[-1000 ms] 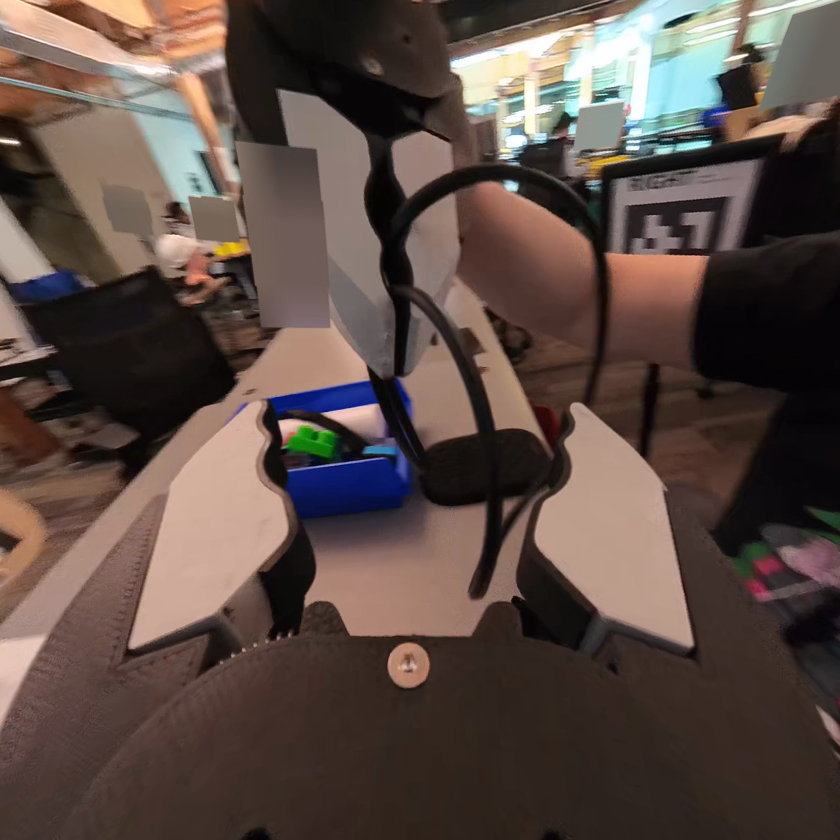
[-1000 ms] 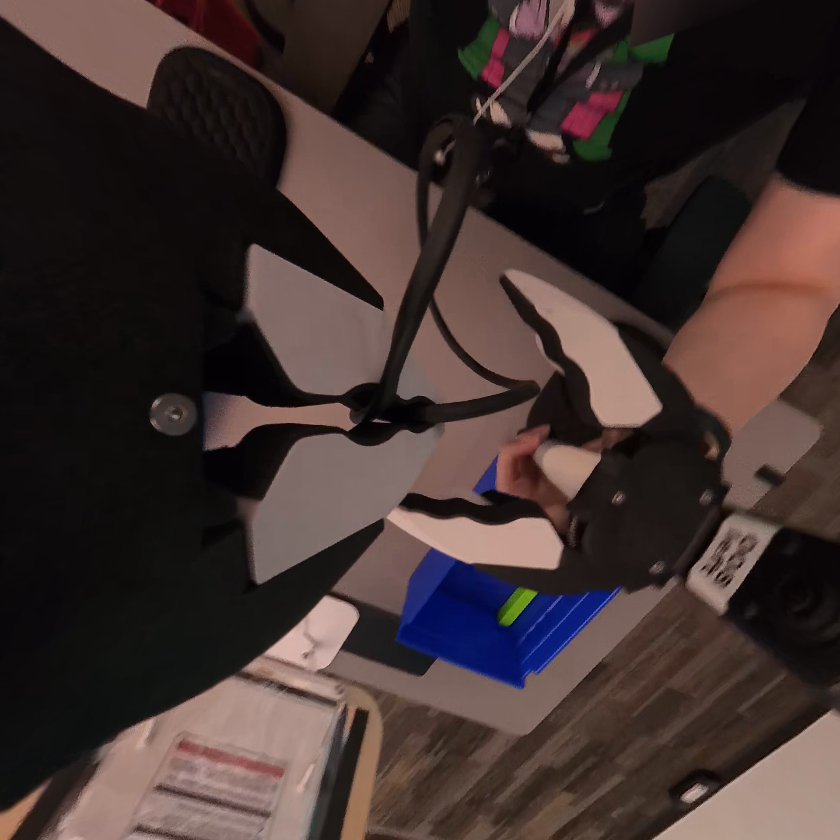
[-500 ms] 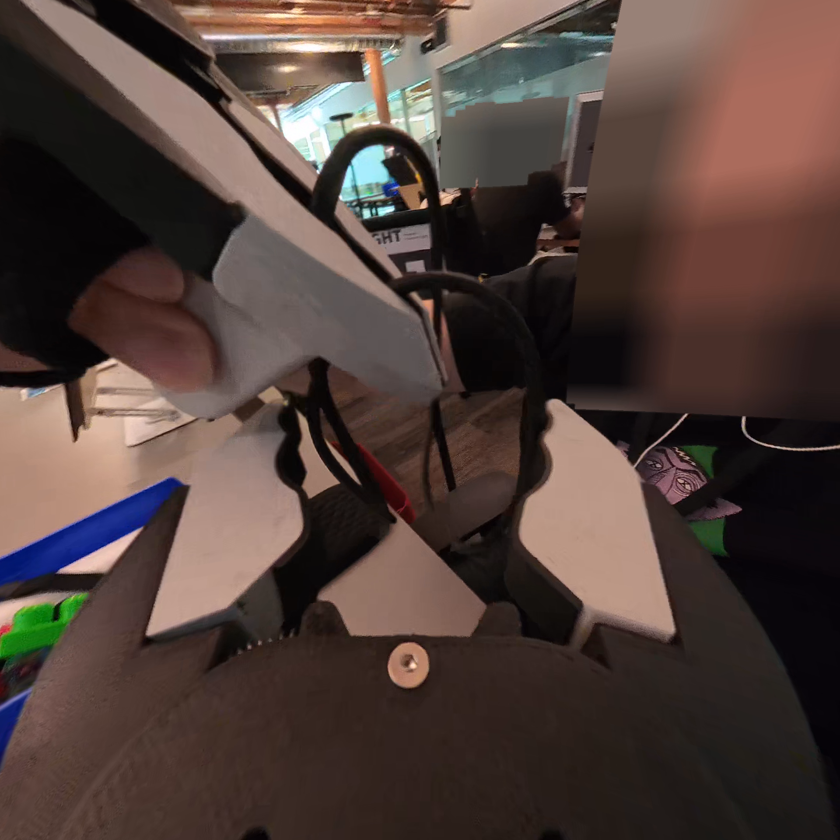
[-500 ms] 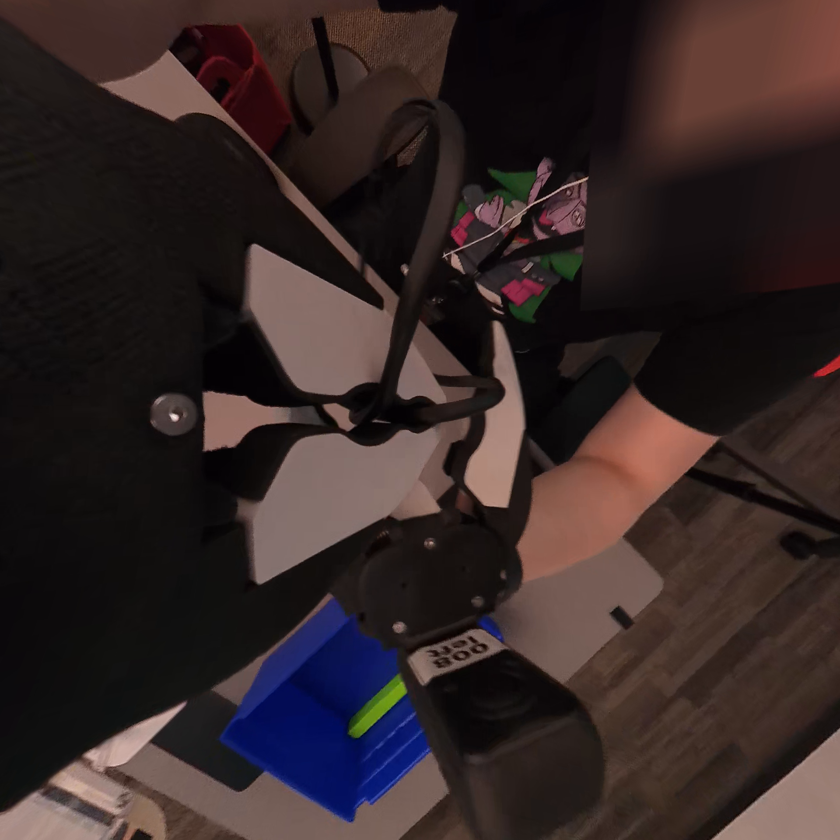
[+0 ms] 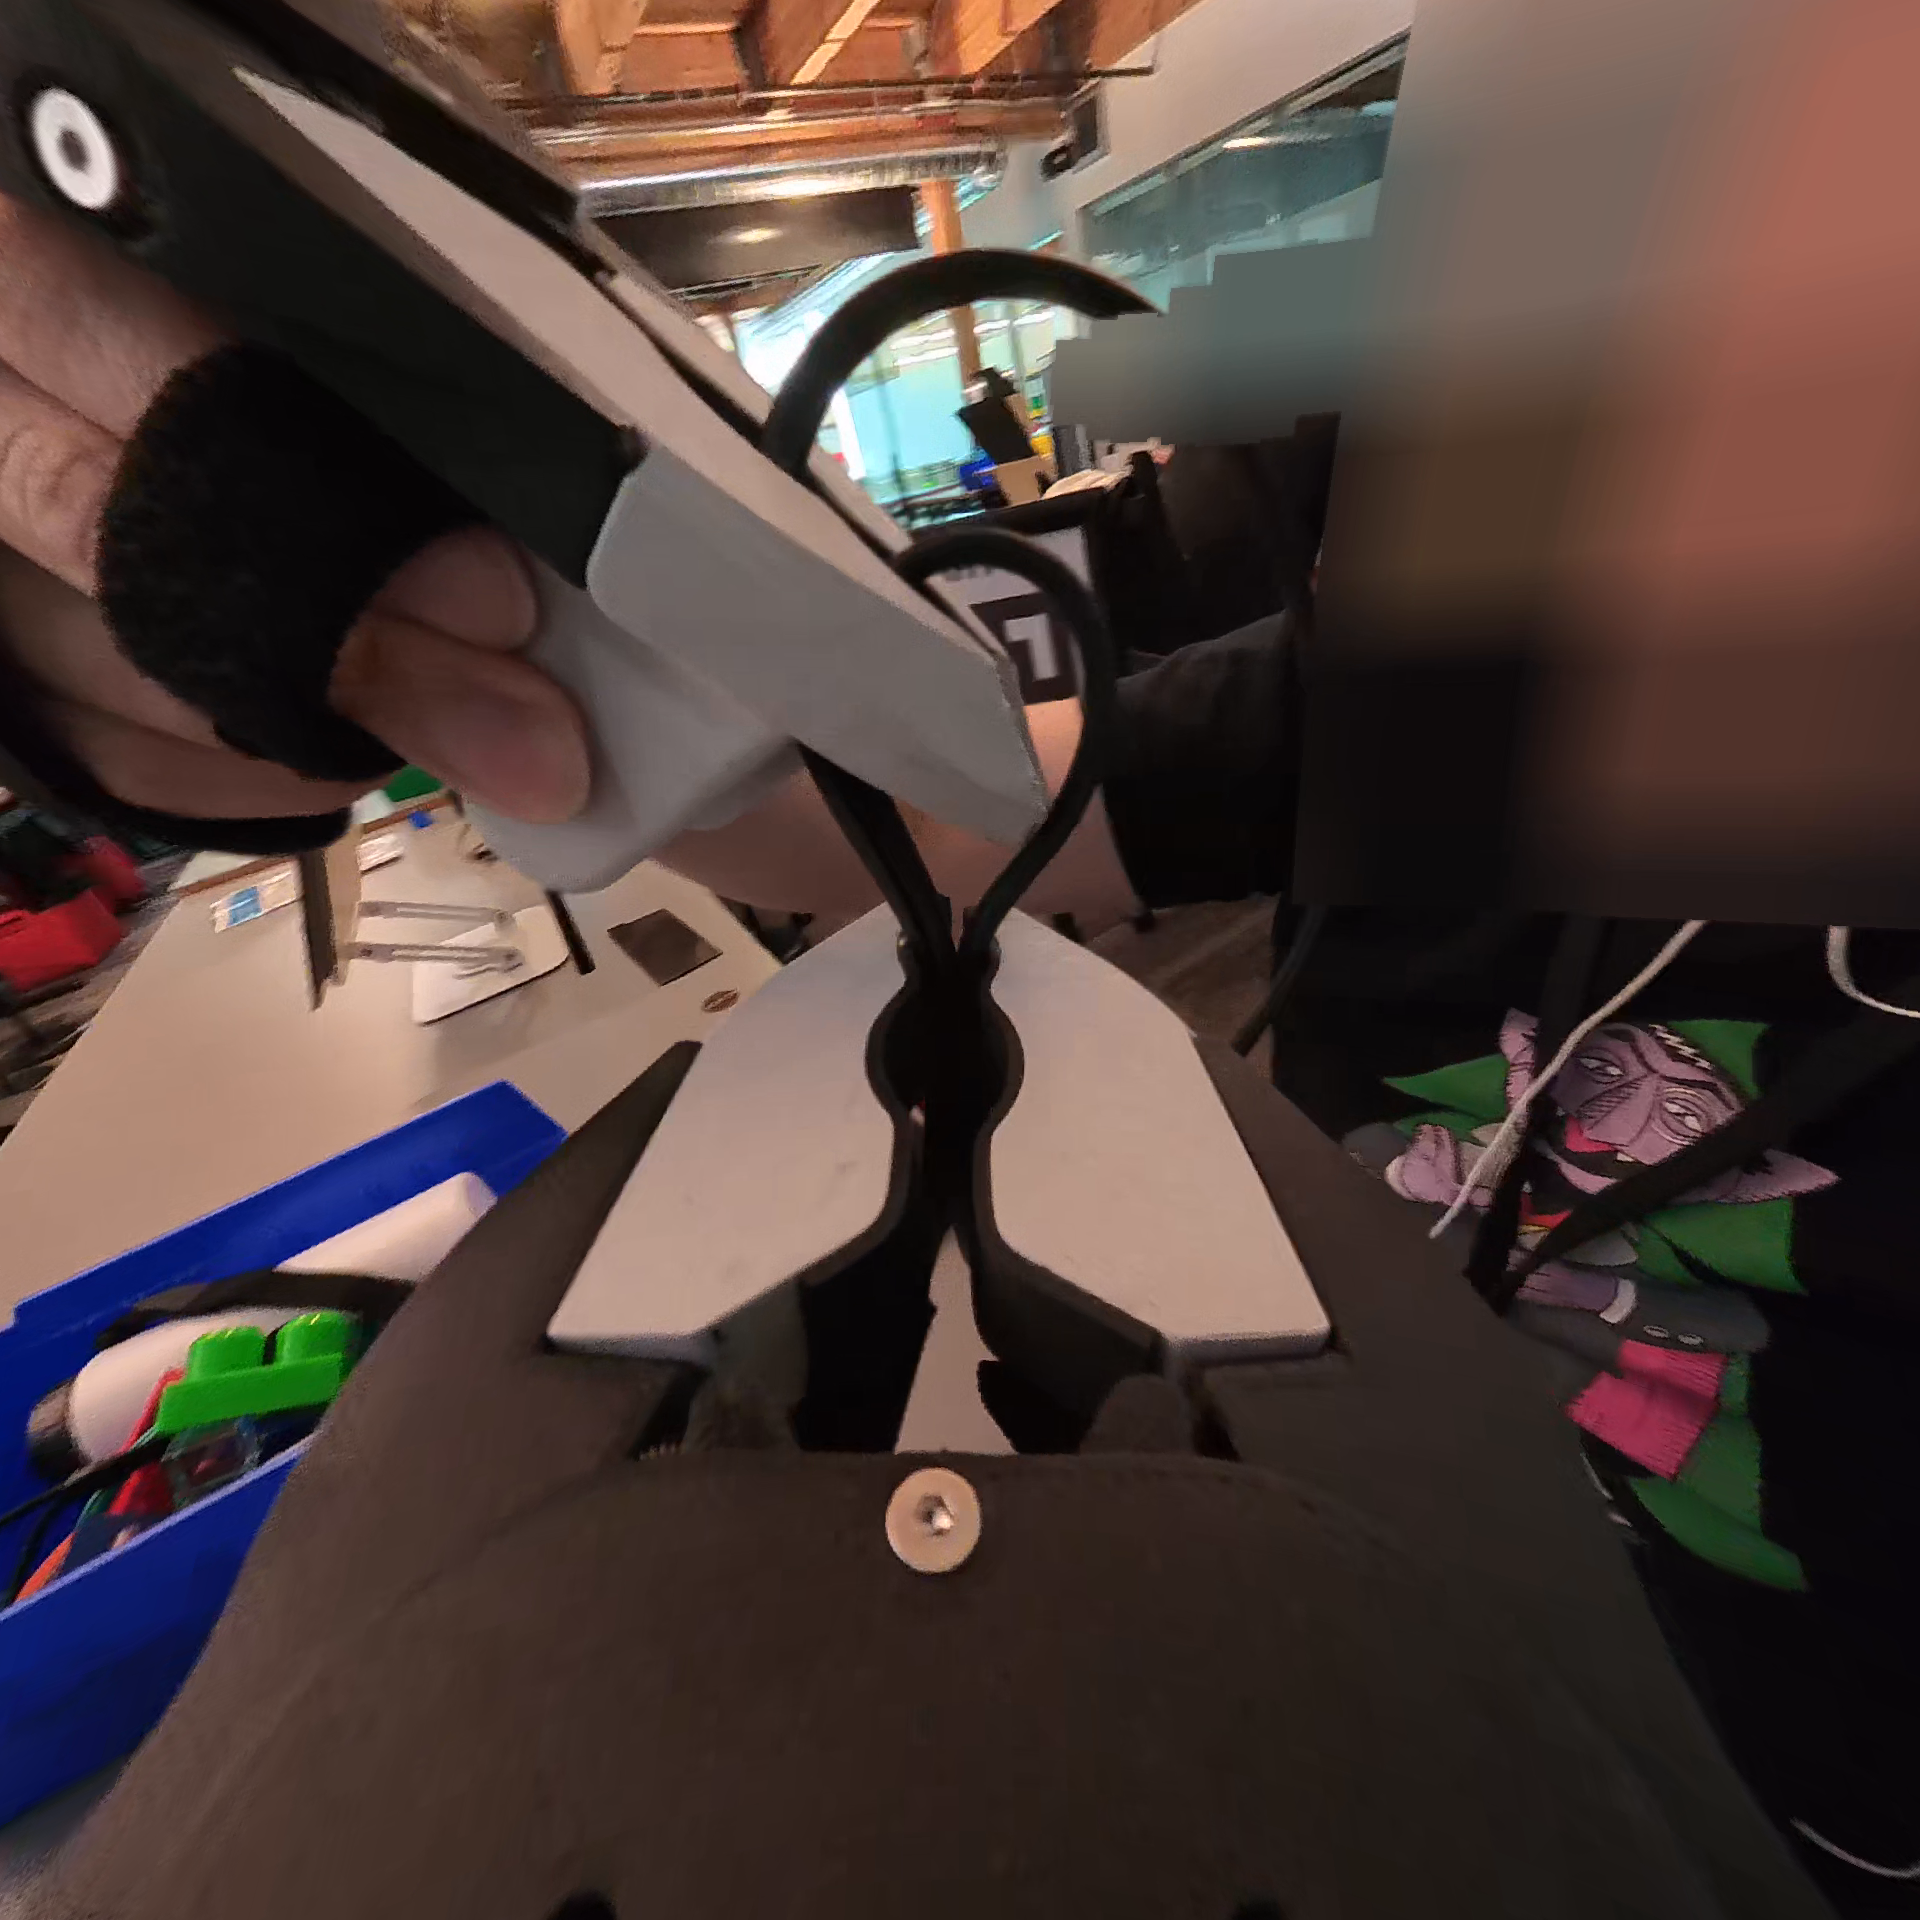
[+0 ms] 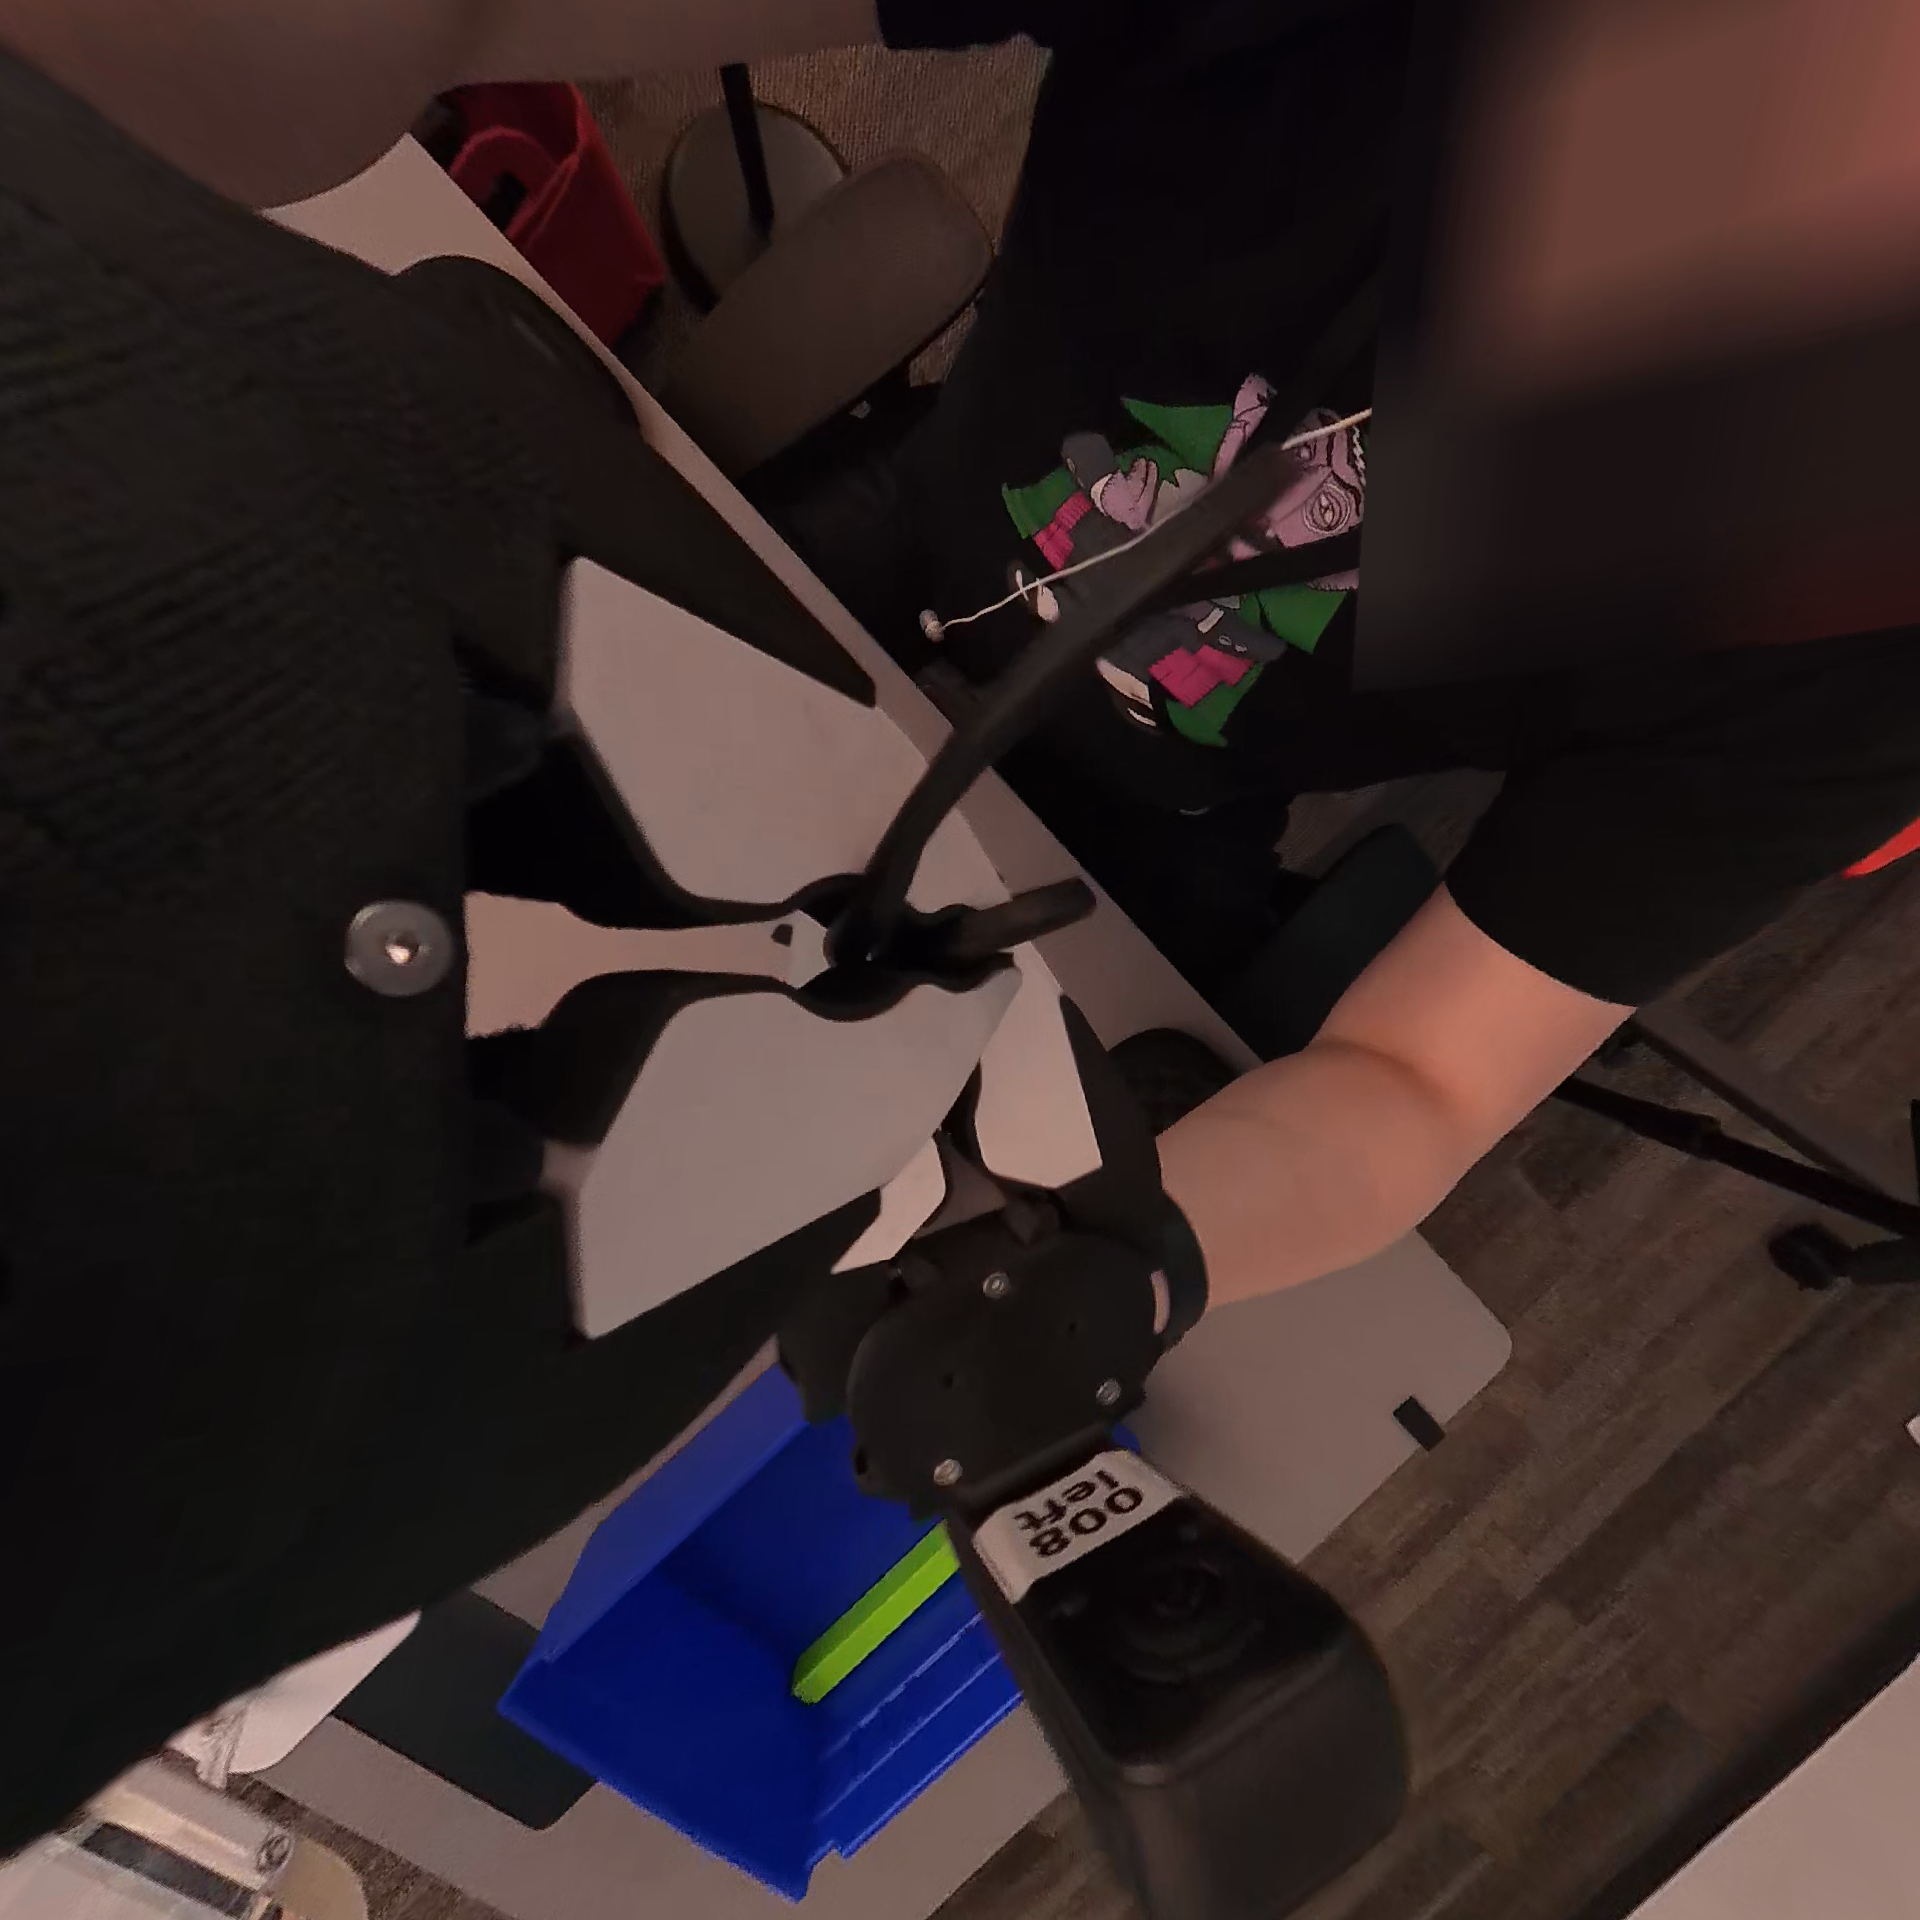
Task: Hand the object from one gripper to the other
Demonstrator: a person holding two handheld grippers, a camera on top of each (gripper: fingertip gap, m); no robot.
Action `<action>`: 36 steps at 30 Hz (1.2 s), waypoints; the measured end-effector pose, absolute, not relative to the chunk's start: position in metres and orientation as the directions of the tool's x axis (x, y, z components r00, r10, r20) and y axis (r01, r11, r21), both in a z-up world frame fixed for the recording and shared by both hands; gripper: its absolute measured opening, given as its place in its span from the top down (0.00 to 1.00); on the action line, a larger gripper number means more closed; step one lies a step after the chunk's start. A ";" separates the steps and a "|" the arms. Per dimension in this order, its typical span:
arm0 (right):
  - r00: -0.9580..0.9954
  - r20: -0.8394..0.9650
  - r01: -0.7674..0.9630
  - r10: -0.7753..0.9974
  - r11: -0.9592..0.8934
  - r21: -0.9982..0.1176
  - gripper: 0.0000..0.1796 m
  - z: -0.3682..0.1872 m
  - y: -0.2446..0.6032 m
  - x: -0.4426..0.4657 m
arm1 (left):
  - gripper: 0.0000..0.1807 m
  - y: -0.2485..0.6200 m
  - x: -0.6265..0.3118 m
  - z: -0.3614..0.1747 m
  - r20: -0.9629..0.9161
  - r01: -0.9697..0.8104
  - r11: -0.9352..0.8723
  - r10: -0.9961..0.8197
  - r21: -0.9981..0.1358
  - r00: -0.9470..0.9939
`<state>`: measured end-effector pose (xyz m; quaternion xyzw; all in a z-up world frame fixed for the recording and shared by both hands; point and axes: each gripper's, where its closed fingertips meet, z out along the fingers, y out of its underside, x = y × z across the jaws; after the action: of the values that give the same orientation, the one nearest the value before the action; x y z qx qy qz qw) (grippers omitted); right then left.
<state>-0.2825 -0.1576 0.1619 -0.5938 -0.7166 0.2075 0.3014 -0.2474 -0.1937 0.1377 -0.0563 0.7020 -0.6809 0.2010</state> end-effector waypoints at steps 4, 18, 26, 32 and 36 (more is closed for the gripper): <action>0.026 0.284 0.743 0.958 0.172 -0.647 0.88 0.165 -0.134 -0.268 | 0.99 -0.173 -0.230 0.137 -0.192 0.151 0.120 -0.516 -0.981 -0.835; 0.772 0.415 0.538 0.481 -0.148 -0.830 0.68 0.156 -0.087 -0.111 | 0.99 0.023 -0.228 0.152 -0.615 -0.217 0.595 -0.788 -0.774 0.037; 0.914 0.287 0.276 0.287 0.080 -0.958 0.43 0.123 -0.075 -0.167 | 0.99 0.055 -0.236 0.181 -0.526 -0.223 0.479 -0.807 -0.849 0.268; 0.912 0.370 0.370 0.177 0.036 -0.928 0.33 0.108 -0.012 -0.172 | 0.99 0.033 -0.225 0.196 -0.416 -0.152 0.388 -0.865 -0.909 0.281; 0.941 0.270 0.275 0.206 0.006 -0.962 0.32 0.098 0.013 -0.179 | 0.99 0.019 -0.215 0.201 -0.378 -0.100 0.365 -0.885 -0.926 0.273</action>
<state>-0.1789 0.0130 0.0985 -0.7046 -0.1705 -0.0249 0.6884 -0.2155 0.0189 0.2010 -0.4736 0.5198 -0.3057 0.6420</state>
